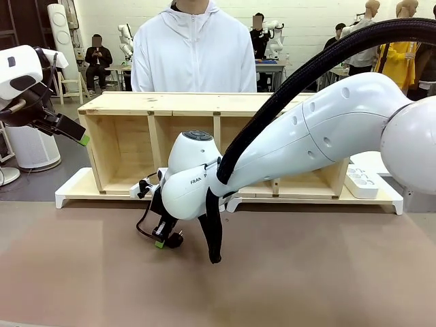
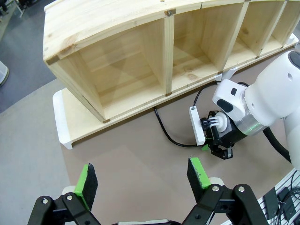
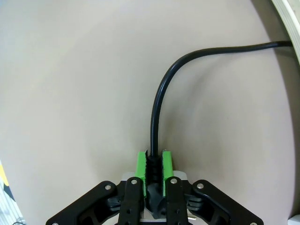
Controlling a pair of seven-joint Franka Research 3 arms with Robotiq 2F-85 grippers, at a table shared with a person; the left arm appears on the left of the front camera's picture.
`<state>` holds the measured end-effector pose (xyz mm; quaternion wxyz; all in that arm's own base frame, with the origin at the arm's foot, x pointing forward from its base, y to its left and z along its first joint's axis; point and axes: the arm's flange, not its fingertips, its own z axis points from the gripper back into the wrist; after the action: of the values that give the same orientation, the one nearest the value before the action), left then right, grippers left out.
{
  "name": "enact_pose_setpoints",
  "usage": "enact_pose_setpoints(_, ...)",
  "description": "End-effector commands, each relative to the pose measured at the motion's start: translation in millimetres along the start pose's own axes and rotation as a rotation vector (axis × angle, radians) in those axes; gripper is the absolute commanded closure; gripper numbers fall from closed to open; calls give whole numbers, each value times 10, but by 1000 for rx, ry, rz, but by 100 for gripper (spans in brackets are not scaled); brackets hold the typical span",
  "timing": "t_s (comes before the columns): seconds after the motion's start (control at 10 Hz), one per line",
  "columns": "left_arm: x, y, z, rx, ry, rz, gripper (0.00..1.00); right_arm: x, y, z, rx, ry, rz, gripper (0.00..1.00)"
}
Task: Perform cable management.
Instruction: When the cord part of the Power Cable appears at the lower middle area of the table and stops, grasp the cord part of the Power Cable.
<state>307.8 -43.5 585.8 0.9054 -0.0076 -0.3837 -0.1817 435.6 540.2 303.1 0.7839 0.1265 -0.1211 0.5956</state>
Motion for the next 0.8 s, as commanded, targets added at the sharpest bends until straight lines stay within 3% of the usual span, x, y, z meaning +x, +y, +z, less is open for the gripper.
enact_pose_setpoints(0.0,18,4,-19,0,-12,15,0,8,-12,-1,22,-11,8,100)
enact_pose_setpoints(0.7,18,4,-19,0,-12,15,0,1,1,0,0,0,4,100)
